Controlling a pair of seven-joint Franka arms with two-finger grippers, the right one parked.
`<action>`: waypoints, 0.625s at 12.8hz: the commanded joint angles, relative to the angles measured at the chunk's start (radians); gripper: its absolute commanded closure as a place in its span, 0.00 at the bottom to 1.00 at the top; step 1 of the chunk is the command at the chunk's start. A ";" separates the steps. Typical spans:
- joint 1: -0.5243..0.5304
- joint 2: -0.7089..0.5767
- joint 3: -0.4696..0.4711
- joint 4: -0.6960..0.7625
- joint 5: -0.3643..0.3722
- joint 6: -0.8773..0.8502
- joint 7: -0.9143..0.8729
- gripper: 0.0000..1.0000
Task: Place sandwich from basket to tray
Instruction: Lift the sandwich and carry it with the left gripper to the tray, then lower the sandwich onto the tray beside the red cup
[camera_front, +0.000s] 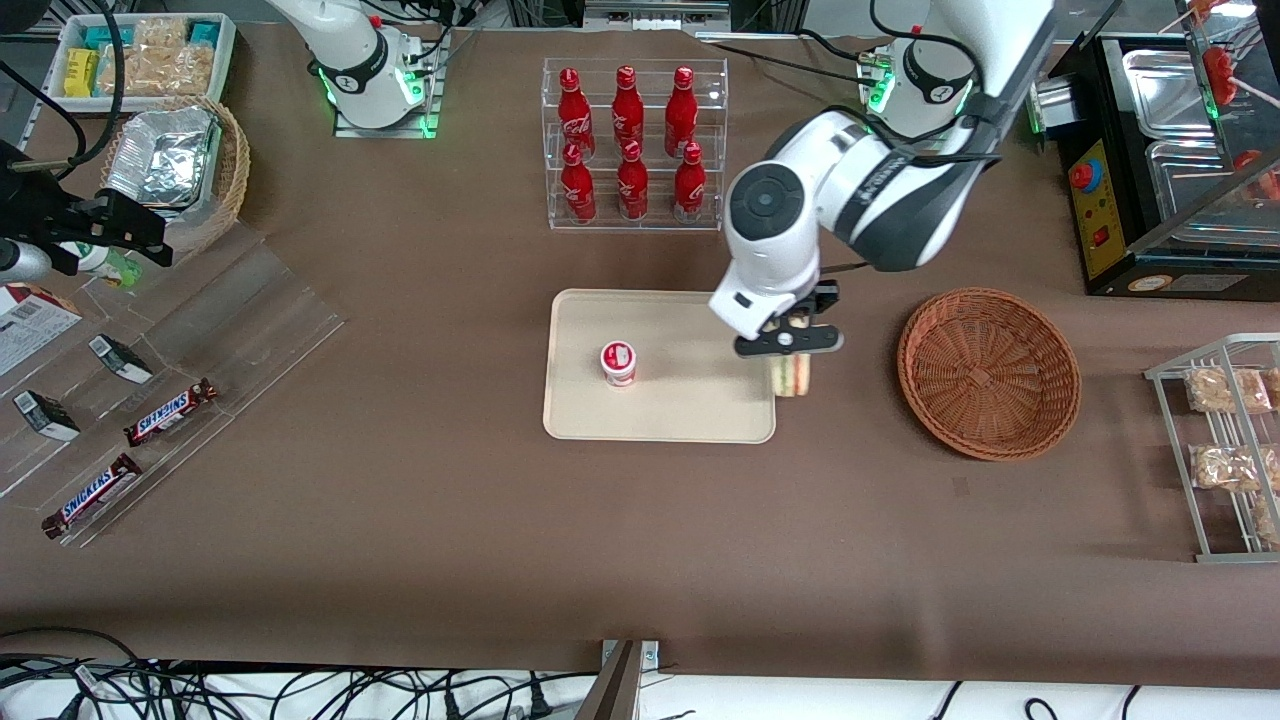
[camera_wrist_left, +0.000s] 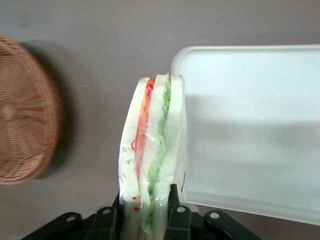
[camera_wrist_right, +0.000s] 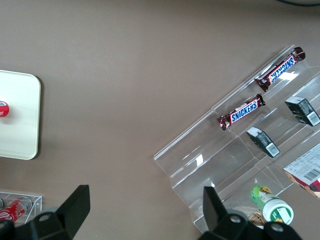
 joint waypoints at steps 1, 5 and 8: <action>-0.052 0.043 0.005 0.010 -0.025 0.070 -0.036 0.65; -0.112 0.112 0.011 0.010 0.007 0.142 -0.093 0.64; -0.124 0.164 0.008 0.017 0.107 0.161 -0.183 0.64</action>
